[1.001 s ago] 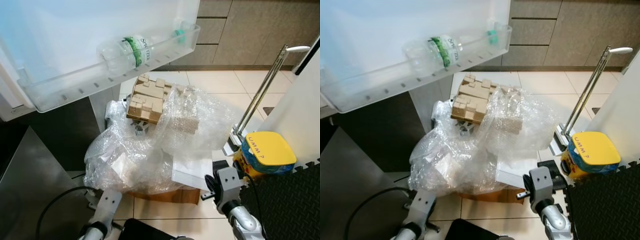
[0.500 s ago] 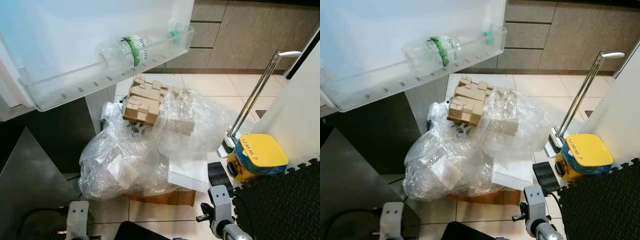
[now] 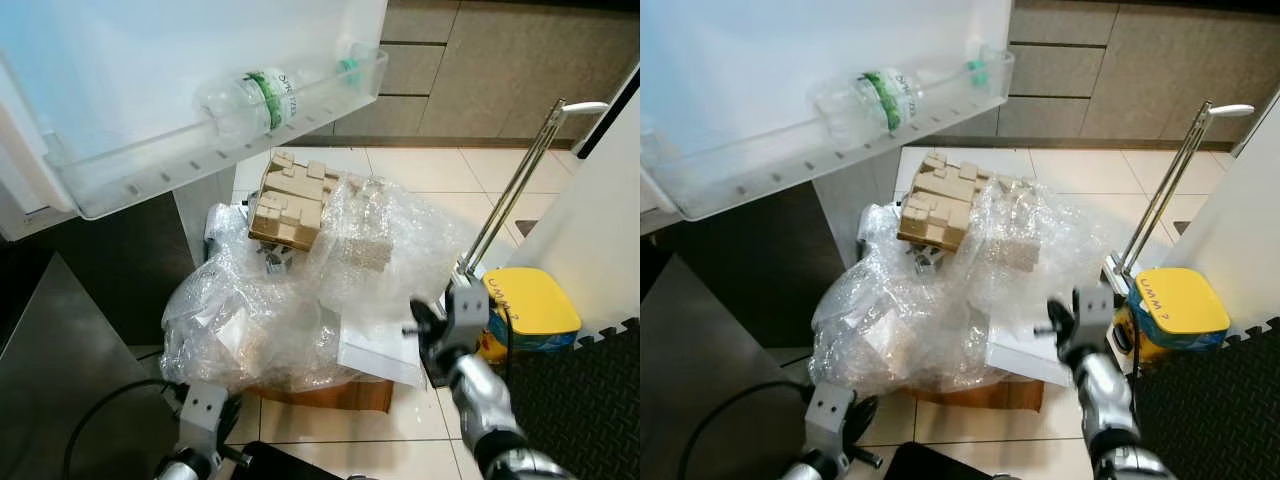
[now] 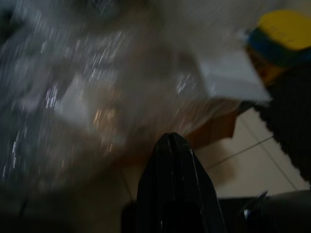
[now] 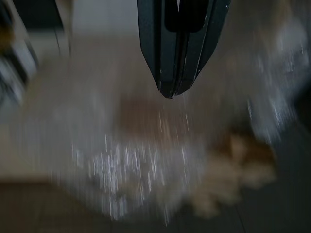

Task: Restocking fridge

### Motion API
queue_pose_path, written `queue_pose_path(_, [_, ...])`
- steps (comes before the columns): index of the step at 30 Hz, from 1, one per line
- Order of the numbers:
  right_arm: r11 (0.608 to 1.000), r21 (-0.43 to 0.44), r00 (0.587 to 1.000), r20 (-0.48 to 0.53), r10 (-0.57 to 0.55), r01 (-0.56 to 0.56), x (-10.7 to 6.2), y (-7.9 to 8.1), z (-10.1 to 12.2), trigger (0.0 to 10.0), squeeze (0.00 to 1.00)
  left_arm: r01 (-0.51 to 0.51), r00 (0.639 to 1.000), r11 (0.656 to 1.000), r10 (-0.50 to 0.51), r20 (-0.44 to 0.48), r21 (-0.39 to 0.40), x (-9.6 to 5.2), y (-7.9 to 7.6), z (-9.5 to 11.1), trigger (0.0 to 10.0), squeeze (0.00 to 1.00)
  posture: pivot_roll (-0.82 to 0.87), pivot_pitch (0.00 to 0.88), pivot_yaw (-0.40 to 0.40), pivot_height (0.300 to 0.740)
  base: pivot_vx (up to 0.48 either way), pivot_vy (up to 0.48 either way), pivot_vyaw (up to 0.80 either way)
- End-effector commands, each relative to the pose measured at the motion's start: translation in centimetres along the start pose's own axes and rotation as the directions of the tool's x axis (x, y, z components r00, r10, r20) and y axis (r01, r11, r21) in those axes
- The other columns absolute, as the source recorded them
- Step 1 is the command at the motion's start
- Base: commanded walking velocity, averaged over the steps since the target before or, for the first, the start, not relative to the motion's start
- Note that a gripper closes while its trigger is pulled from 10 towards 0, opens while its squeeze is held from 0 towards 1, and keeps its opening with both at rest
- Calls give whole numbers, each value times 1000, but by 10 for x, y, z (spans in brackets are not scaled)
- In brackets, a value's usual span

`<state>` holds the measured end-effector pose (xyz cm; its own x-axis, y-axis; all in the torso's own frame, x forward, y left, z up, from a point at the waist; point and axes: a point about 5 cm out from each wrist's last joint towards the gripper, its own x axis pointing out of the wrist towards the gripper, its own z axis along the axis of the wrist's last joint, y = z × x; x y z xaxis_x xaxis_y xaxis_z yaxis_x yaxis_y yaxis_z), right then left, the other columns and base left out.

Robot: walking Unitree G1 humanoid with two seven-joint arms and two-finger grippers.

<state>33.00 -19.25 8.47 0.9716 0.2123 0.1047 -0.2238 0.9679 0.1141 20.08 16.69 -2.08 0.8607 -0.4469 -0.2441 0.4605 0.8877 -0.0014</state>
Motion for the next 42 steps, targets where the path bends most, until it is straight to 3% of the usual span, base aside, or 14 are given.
queue_pose_path(1, [999, 27, 994, 107, 26, -29, 9, 1, 20, 10000, 0, 29, 999, 999, -29, 37, 19, -5, 8, 8, 10000, 0, -81, 97, -21, 740, 0, 0, 0])
queue_pose_path(6, [990, 80, 960, 267, 89, -114, 30, 12, 58, 10000, 0, 34, 994, 998, -38, 101, 46, -6, 14, 21, 10000, 0, -81, 98, -19, 740, 0, 0, 0])
queue_pose_path(12, [954, 87, 862, 457, 218, -287, 53, 40, 113, 10000, 0, 65, 984, 992, -81, 158, 105, -10, 15, 34, 10000, 0, -76, 101, -23, 740, 0, 0, 0])
queue_pose_path(19, [929, 68, 803, 528, 276, -364, 61, 56, 137, 10000, 0, 90, 977, 990, -109, 183, 108, -9, 11, 41, 10000, 0, -76, 105, -20, 740, 0, 0, 0])
queue_pose_path(20, [907, 48, 749, 583, 315, -419, 65, 70, 158, 10000, 0, 113, 971, 988, -133, 201, 109, -9, 5, 47, 10000, 0, -77, 109, -18, 740, 0, 0, 0])
queue_pose_path(25, [879, 24, 687, 634, 355, -476, 67, 84, 179, 10000, 0, 129, 965, 985, -151, 215, 113, -9, 1, 51, 10000, 0, -73, 112, -21, 740, 0, 0, 0])
queue_pose_path(26, [873, 22, 671, 649, 359, -488, 68, 87, 184, 8314, 0, 131, 964, 985, -153, 217, 114, -9, 1, 52, 10000, 0, -71, 114, -23, 740, 0, 0, 0])
queue_pose_path(27, [873, 22, 671, 649, 359, -488, 68, 87, 184, 8314, 0, 131, 964, 985, -153, 217, 114, -9, 1, 52, 10000, 0, -71, 114, -23, 740, 0, 0, 0])
queue_pose_path(28, [867, 24, 658, 661, 360, -499, 68, 88, 188, 4431, 0, 132, 963, 985, -155, 219, 115, -9, 0, 52, 10000, 0, -71, 114, -23, 740, 0, 0, 0])
queue_pose_path(29, [867, 24, 658, 661, 360, -499, 68, 88, 188, 4431, 0, 132, 963, 985, -155, 219, 115, -9, 0, 52, 10000, 0, -71, 114, -23, 740, 0, 0, 0])
queue_pose_path(30, [855, 28, 636, 681, 363, -517, 68, 91, 195, 0, 0, 133, 962, 984, -157, 222, 117, -9, -1, 54, 10000, 0, -68, 114, -23, 740, 0, 0, 0])
queue_pose_path(35, [851, 30, 631, 685, 364, -524, 68, 93, 197, 0, 0, 134, 962, 984, -158, 224, 117, -8, -1, 54, 10000, 0, -68, 114, -22, 740, 0, 0, 0])
queue_pose_path(37, [850, 31, 635, 679, 367, -525, 70, 97, 196, 10000, 0, 139, 962, 983, -162, 221, 120, -9, -2, 56, 10000, 0, -66, 115, -23, 740, 0, 0, 0])
queue_pose_path(42, [856, 35, 649, 667, 365, -516, 71, 99, 192, 10000, 0, 141, 962, 982, -166, 219, 123, -9, -3, 57, 10000, 0, -63, 115, -25, 740, 0, 0, 0])
